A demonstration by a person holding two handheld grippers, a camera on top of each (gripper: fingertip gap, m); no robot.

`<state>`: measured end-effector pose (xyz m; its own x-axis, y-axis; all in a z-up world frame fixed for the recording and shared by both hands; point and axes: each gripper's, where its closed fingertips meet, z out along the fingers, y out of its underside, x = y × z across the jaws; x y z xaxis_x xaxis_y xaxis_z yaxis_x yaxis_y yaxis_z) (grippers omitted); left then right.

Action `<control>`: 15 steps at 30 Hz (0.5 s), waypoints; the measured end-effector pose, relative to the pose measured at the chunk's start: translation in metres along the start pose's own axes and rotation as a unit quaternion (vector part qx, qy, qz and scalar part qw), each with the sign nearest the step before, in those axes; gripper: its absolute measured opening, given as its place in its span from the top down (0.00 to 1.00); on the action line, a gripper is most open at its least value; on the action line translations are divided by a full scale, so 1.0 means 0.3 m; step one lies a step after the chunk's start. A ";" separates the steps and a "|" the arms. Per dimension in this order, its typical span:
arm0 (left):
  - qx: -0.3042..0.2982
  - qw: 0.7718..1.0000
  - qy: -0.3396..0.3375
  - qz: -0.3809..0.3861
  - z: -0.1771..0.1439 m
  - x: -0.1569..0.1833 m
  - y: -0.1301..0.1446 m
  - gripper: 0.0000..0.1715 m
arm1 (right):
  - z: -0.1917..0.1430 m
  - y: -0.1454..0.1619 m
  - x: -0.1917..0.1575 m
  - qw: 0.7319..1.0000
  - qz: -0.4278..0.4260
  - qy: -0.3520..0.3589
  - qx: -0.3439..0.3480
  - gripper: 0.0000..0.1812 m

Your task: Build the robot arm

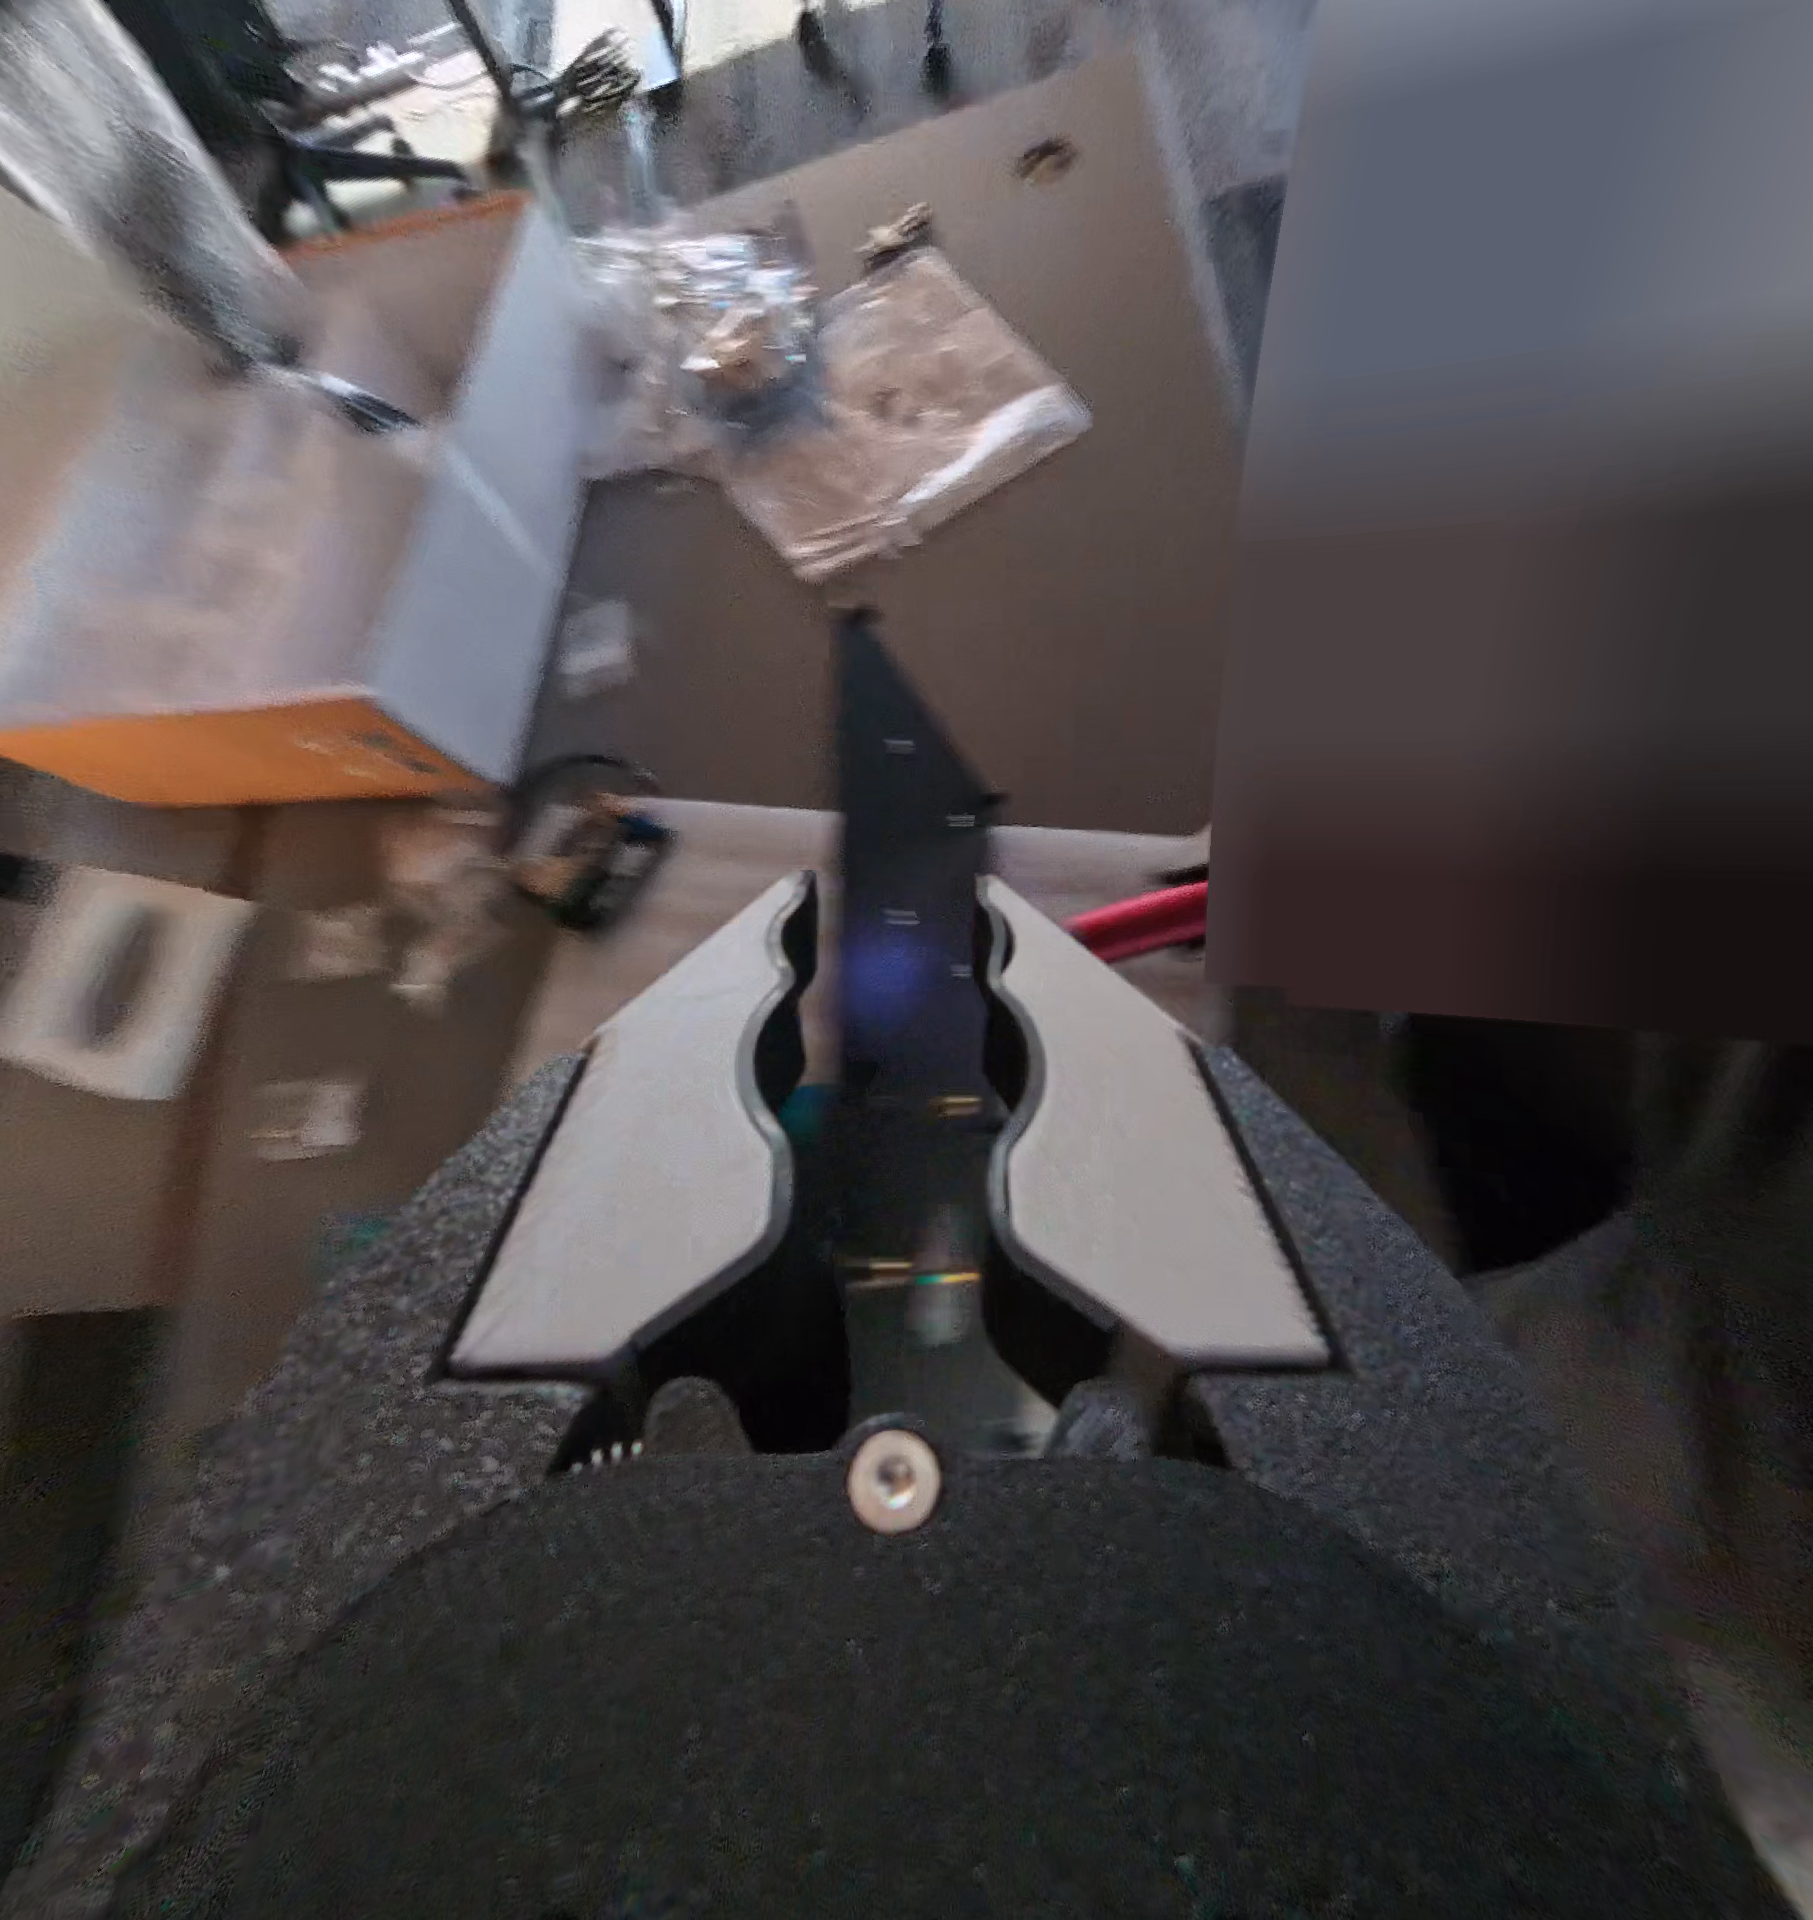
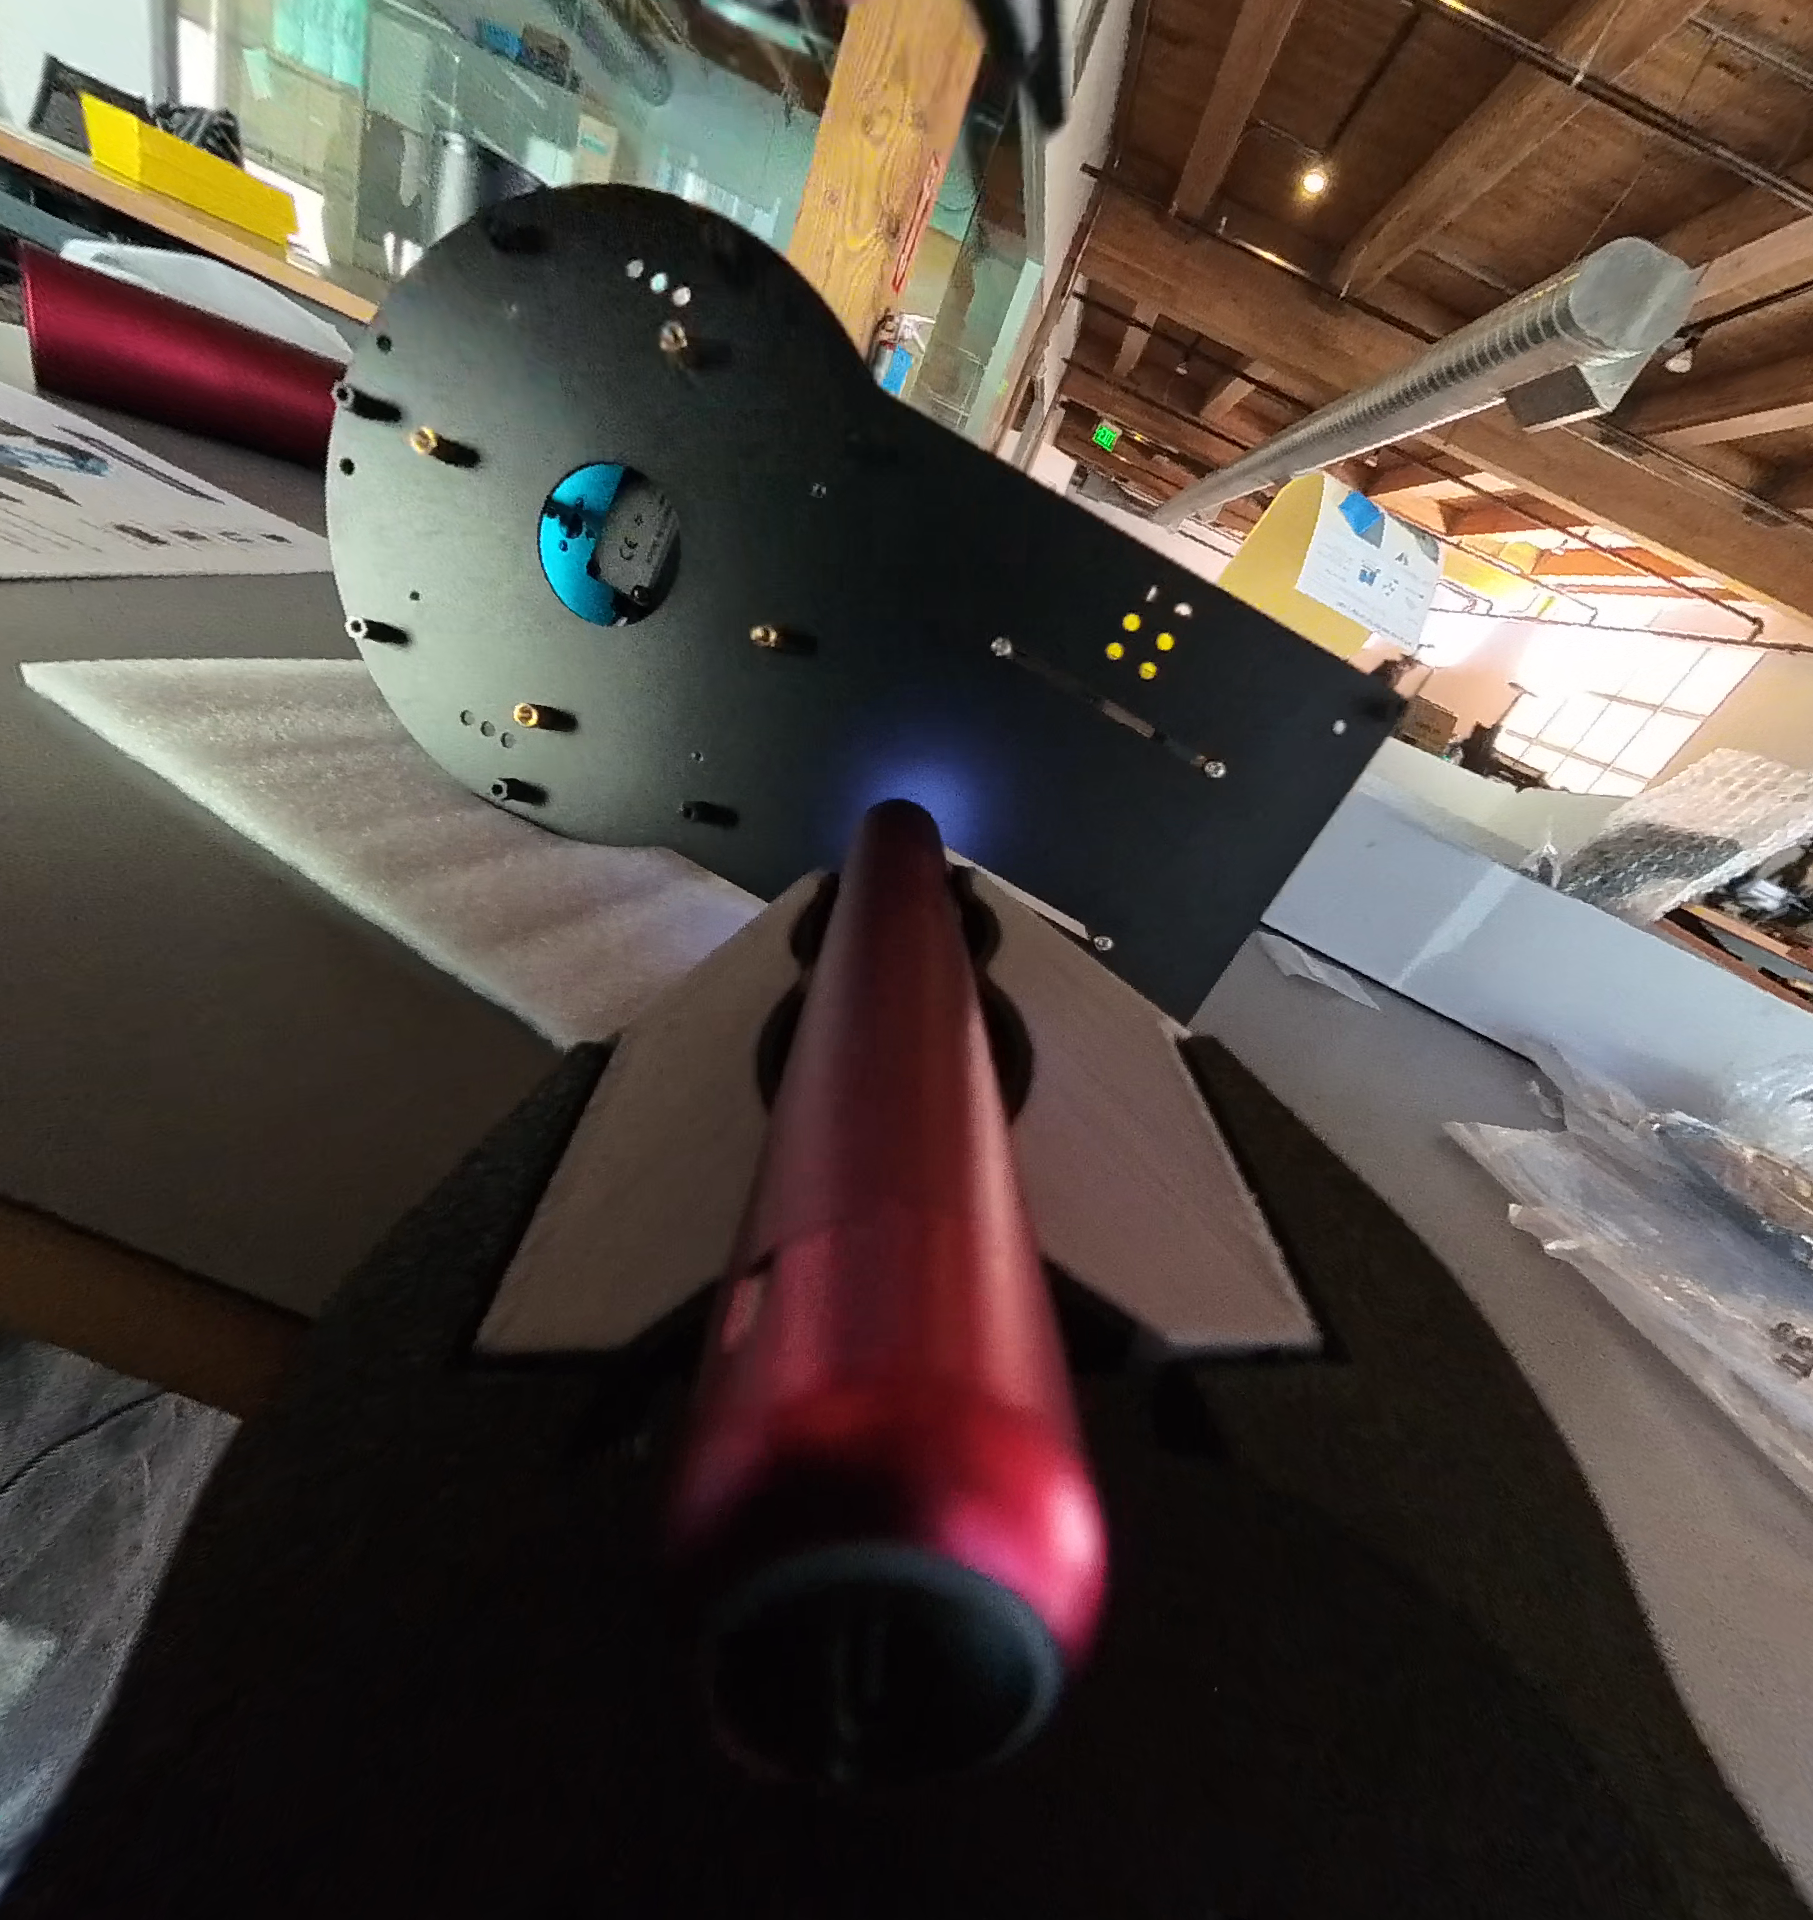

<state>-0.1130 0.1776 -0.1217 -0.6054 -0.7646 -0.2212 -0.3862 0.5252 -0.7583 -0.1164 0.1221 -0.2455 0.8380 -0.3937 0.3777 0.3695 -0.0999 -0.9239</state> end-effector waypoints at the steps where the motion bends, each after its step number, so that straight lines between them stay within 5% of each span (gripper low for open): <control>1: -0.019 0.999 -0.022 0.034 -0.012 -0.082 -0.030 0.85 | 0.000 -0.001 0.002 1.000 0.006 0.000 0.002 0.89; 3: -0.069 0.995 -0.010 0.070 0.007 -0.208 -0.058 0.88 | 0.001 -0.004 0.003 1.000 0.012 -0.003 0.003 0.89; 5: -0.163 0.978 0.109 0.065 0.059 -0.209 -0.001 0.88 | -0.002 -0.007 0.006 1.000 0.018 -0.009 0.006 0.89; 8: -0.219 0.947 0.216 0.092 0.160 -0.180 0.057 0.88 | -0.008 -0.006 0.022 0.999 0.029 -0.030 -0.004 0.89; 12: -0.280 0.940 0.165 0.108 0.307 -0.272 0.125 0.86 | -0.047 -0.041 0.039 0.987 0.043 -0.150 -0.042 0.88; 15: -0.251 0.961 0.080 0.081 0.307 -0.365 0.068 0.86 | -0.070 -0.070 0.082 0.961 0.118 -0.248 -0.046 0.89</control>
<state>0.0094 0.2377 -0.1695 -0.7700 -0.6112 -0.1832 -0.5406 0.7774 -0.3217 -0.1120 0.0952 -0.2181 0.9906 0.0657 0.1200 0.1287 -0.1499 -0.9803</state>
